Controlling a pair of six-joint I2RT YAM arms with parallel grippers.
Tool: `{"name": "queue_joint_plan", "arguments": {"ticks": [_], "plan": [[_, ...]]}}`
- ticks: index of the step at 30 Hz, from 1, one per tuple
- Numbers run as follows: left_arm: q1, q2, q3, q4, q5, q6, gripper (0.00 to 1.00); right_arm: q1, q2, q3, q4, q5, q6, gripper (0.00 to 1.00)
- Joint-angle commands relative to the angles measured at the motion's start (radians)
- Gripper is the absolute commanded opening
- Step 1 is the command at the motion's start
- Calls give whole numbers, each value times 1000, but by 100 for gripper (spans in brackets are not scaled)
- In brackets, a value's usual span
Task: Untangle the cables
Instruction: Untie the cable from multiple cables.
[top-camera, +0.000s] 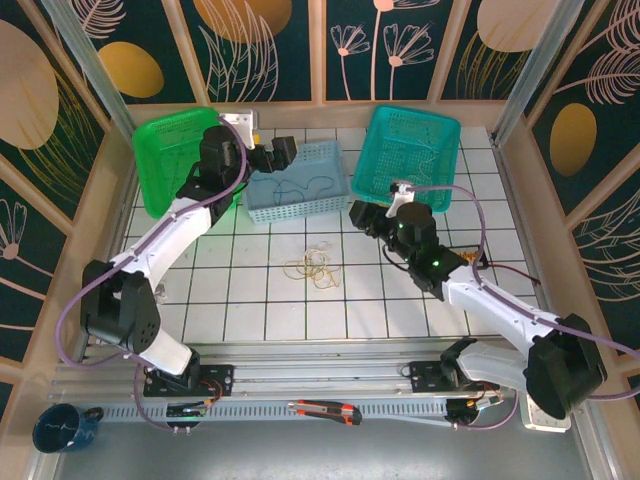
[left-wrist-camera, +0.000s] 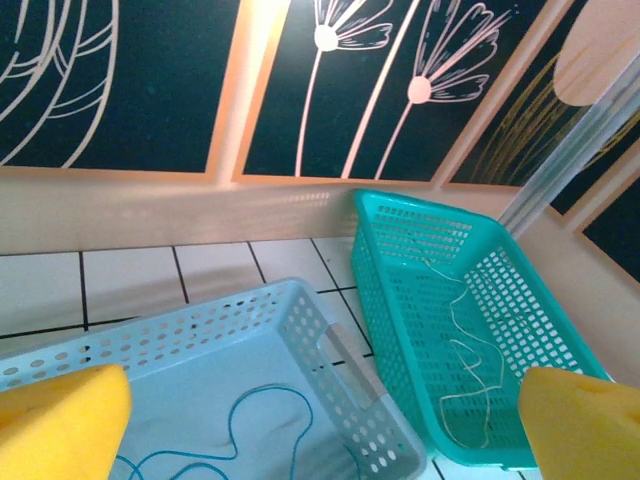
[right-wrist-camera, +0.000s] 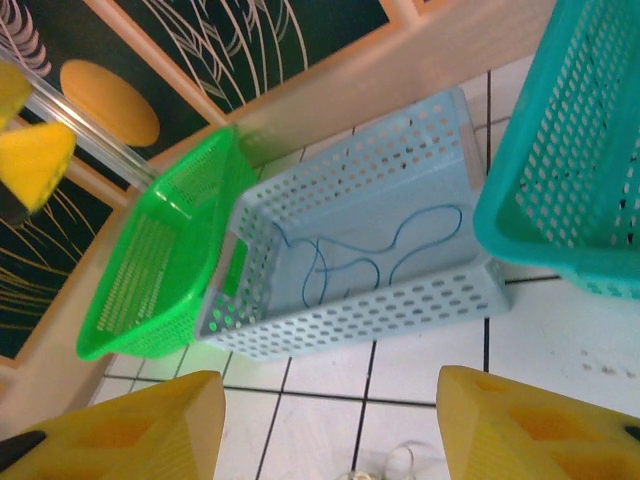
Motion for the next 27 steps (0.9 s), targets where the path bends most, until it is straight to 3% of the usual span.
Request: {"name": "queue_joint_plan", "arguments": {"ticks": [1, 12, 19, 27], "plan": [[7, -59, -41, 2, 54, -36, 99, -27, 36, 68, -51, -73, 8, 58], [7, -218, -278, 90, -20, -201, 99, -4, 223, 65, -3, -210, 87, 57], [6, -282, -432, 140, 26, -246, 99, 71, 367, 64, 37, -206, 104, 55], [7, -341, -570, 164, 62, -279, 99, 115, 344, 0, 24, -159, 108, 54]]}}
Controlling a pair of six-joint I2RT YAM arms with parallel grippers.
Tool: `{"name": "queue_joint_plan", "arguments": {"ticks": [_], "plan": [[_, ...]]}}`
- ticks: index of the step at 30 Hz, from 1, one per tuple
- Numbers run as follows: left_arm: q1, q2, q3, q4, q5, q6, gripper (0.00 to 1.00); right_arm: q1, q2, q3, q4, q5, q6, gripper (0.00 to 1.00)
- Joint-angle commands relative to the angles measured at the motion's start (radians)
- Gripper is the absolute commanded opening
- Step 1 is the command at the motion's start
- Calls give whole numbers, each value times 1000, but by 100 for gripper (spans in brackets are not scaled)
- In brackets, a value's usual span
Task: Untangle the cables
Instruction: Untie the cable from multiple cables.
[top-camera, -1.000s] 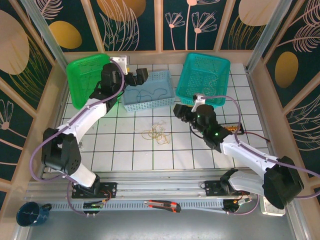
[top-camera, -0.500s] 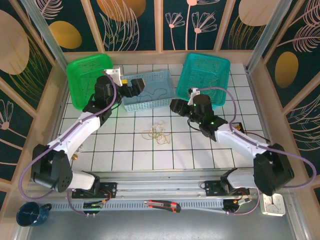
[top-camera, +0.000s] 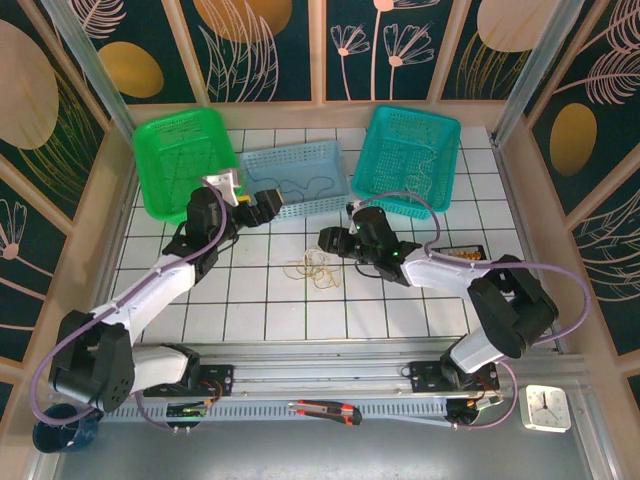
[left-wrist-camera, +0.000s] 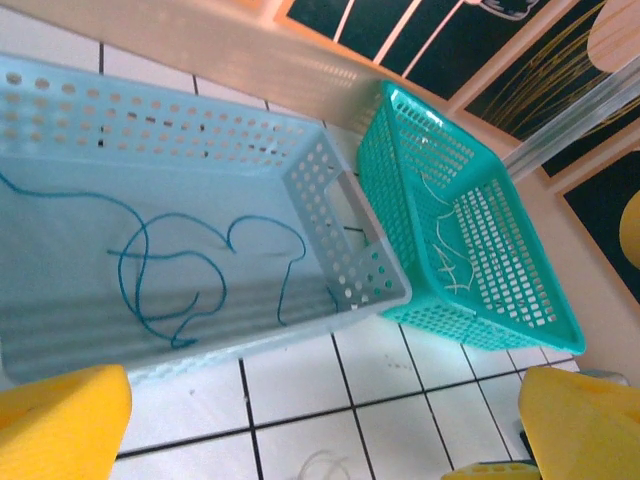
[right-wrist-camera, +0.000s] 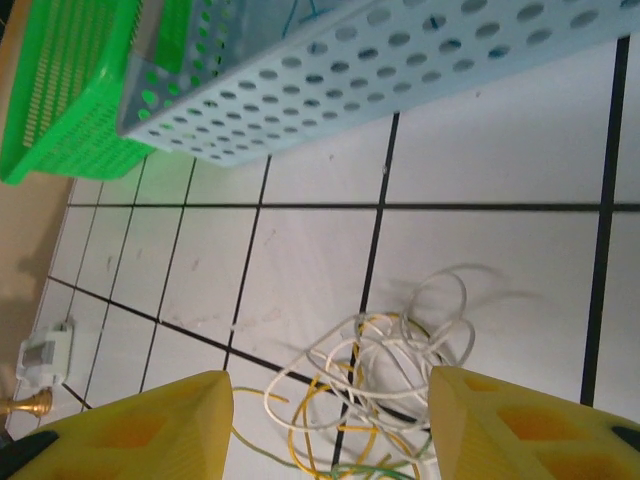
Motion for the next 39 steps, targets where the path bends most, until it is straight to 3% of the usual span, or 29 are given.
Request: {"name": "queue_joint_plan", "arguments": {"ticks": [1, 6, 9, 16, 21, 25, 39], "plan": [[6, -24, -40, 45, 57, -29, 99, 13, -42, -49, 18, 36, 19, 54], [6, 14, -70, 4, 176, -10, 98, 23, -81, -79, 1, 55, 16, 54], [0, 39, -106, -13, 221, 3, 91, 27, -90, -82, 2, 61, 14, 54], [-135, 69, -126, -200, 33, 100, 78, 27, -91, -72, 12, 70, 11, 54], [-157, 111, -146, -242, -61, 118, 60, 27, -90, -66, 16, 72, 11, 53], [-161, 162, -137, -227, -57, 126, 48, 27, -87, -63, 15, 69, 10, 54], [-183, 284, -89, -152, -5, 126, 41, 27, -89, -56, 13, 65, 8, 54]]}}
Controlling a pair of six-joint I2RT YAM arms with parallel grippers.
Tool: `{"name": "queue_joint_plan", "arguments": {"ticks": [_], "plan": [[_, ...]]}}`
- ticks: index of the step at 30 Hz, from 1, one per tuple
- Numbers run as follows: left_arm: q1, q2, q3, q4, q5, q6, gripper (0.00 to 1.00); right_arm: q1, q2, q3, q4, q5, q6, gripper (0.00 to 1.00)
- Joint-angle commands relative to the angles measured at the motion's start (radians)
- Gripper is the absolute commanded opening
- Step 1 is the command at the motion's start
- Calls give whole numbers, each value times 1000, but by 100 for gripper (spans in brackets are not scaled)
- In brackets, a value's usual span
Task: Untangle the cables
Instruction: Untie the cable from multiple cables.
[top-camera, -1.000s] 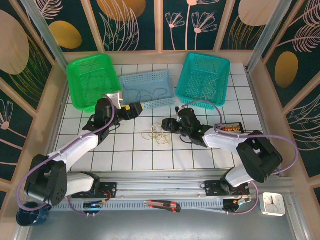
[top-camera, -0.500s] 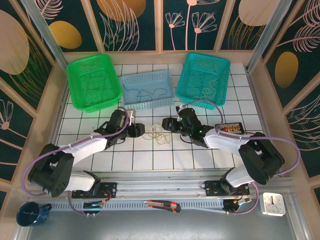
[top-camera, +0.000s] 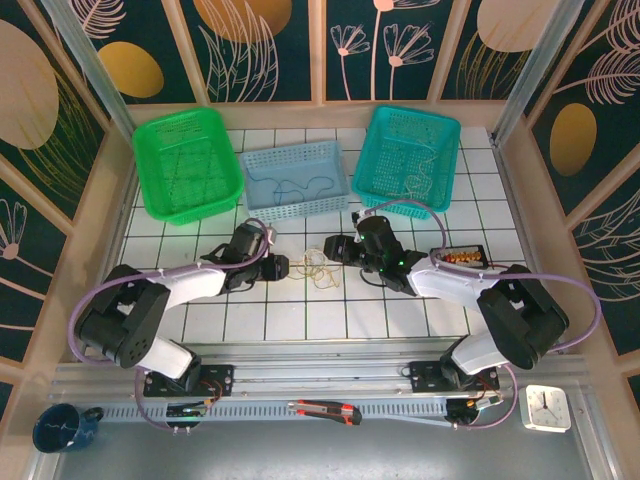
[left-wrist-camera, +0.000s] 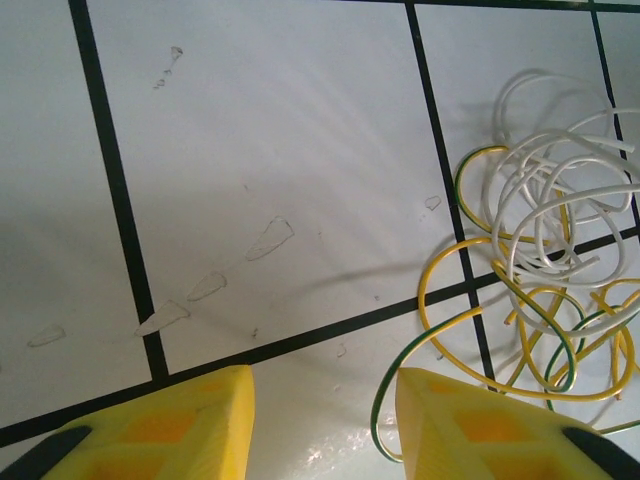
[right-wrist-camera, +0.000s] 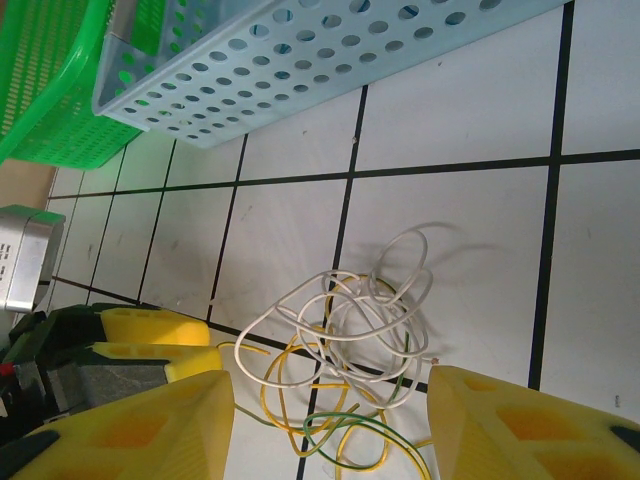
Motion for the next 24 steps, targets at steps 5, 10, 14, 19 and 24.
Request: {"name": "queue_joint_plan", "arguments": {"ticks": [5, 10, 14, 19, 24], "plan": [[-15, 27, 34, 61, 41, -5, 42, 8, -16, 16, 22, 16, -5, 53], [-20, 38, 32, 77, 54, -12, 43, 8, -14, 11, 29, 12, -1, 53], [-23, 50, 26, 90, 62, -18, 43, 10, -16, 9, 36, 6, 1, 53], [-25, 66, 21, 113, 72, -28, 37, 9, -19, 9, 41, 1, -2, 53], [-24, 38, 38, 113, 85, -41, 15, 17, -28, 2, 58, -1, -28, 53]]}}
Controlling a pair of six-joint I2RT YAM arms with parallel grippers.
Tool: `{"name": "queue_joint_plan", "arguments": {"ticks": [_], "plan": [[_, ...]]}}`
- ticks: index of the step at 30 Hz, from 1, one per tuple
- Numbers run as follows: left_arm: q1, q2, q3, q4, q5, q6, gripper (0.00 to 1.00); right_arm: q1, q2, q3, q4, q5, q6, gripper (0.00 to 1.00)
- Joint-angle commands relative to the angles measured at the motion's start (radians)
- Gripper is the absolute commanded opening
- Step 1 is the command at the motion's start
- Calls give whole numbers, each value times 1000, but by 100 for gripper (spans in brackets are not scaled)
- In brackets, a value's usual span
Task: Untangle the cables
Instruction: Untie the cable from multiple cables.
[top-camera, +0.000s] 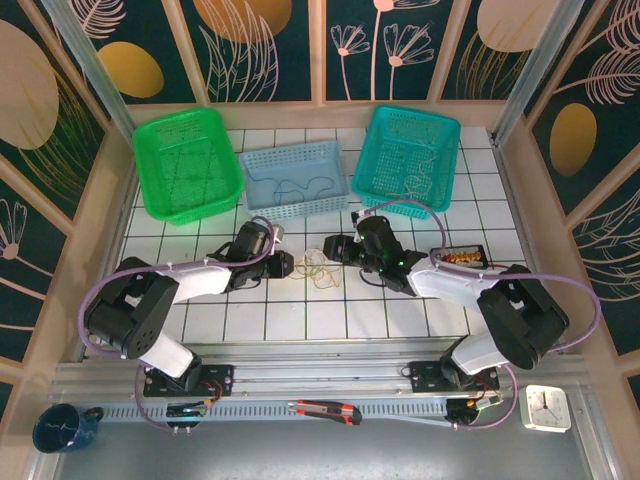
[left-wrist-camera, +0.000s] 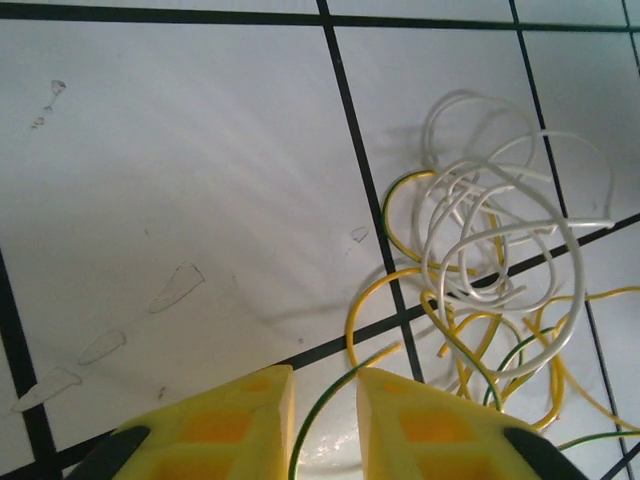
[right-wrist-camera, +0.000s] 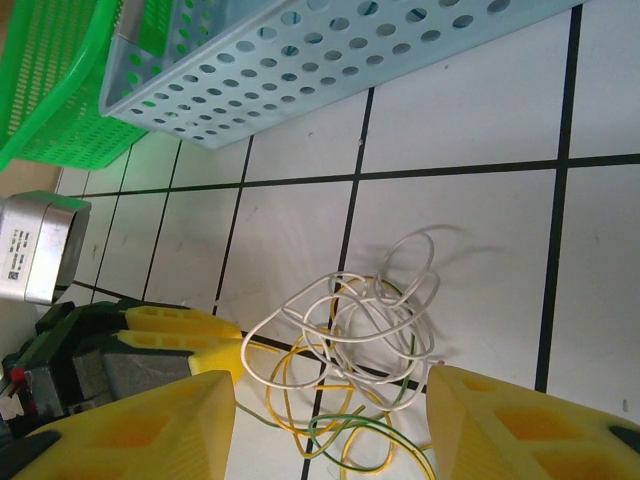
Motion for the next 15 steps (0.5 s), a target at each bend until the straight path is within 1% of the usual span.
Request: {"name": "queue_joint_plan", "arguments": {"ticks": [1, 3, 4, 8, 15], "plan": [[-6, -28, 28, 17, 25, -13, 11, 15, -30, -1, 57, 0, -31, 53], [-7, -58, 41, 6, 31, -19, 1, 21, -35, -7, 74, 0, -49, 53], [-7, -77, 48, -1, 35, -23, 0, 24, -37, -10, 83, -2, -62, 53], [-7, -147, 85, -8, 71, -54, 0, 37, -37, -21, 138, -18, -122, 54], [-7, -213, 154, 8, 142, -123, 0, 76, -4, -25, 259, -64, -228, 54]]}}
